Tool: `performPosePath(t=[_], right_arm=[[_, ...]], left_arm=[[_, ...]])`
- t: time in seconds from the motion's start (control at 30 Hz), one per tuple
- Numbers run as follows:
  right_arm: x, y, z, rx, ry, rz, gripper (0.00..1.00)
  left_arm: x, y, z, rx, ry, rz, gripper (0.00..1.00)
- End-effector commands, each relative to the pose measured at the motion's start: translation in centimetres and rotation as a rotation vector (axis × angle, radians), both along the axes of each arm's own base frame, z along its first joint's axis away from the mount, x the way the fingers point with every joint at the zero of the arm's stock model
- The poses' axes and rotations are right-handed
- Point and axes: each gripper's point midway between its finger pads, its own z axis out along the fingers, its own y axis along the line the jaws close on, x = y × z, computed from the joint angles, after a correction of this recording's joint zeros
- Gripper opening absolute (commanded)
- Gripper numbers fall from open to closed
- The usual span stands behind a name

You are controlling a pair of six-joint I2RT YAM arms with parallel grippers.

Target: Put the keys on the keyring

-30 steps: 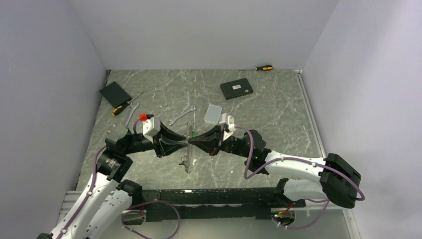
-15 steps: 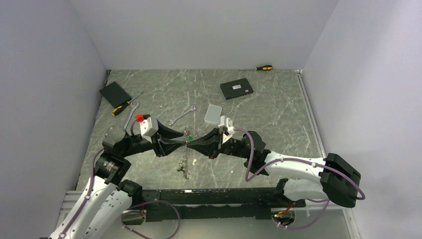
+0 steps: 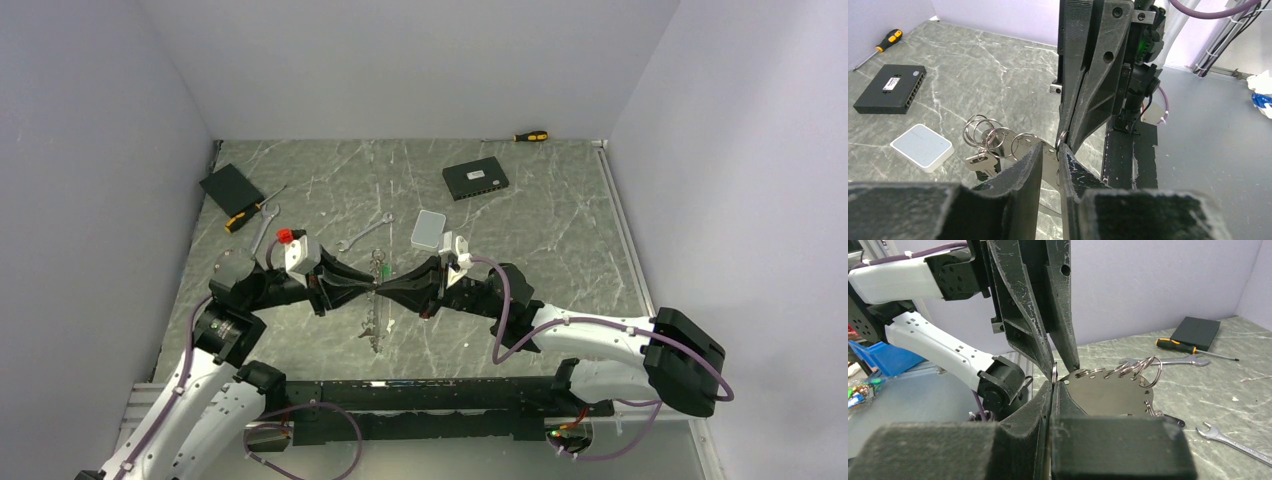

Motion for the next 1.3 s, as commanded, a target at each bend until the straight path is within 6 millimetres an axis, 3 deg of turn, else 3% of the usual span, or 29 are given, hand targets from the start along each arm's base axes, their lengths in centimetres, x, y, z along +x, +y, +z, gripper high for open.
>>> performPosePath(t=[0.0,0.47,0.63,0.7,1.0,1.27], right_arm=[[-0.3,-0.5,5.5,0.156,-0.073,-0.006,0.0],[0.5,-0.4,6.3,0.177,-0.054,-0.04,0.0],[1.2,-0.1,6.4,0.172,-0.027,-0.067,0.0],[1.2,-0.3,6.6,0.184,-0.025,-0.066,0.0],[1.3,-0.4,7.2,0.212,-0.016,-0.067,0.0],[1.8,-0.3,7.7,0.257,-0.019,-0.086,0.0]], left_arm=[[-0.7,-0.3,0.9,-0.019,-0.027,-0.06,0.22],[-1.0,-0.4,0.9,-0.02,-0.026,-0.08,0.22],[-1.2,-0.5,1.1,-0.027,-0.019,-0.089,0.42],[-1.3,-0.4,1.2,-0.031,-0.022,-0.084,0.46],[-1.6,-0.3,2.3,-0.076,-0.011,-0.079,0.29],[-1.5,-0.3,3.0,-0.116,0.033,-0.068,0.26]])
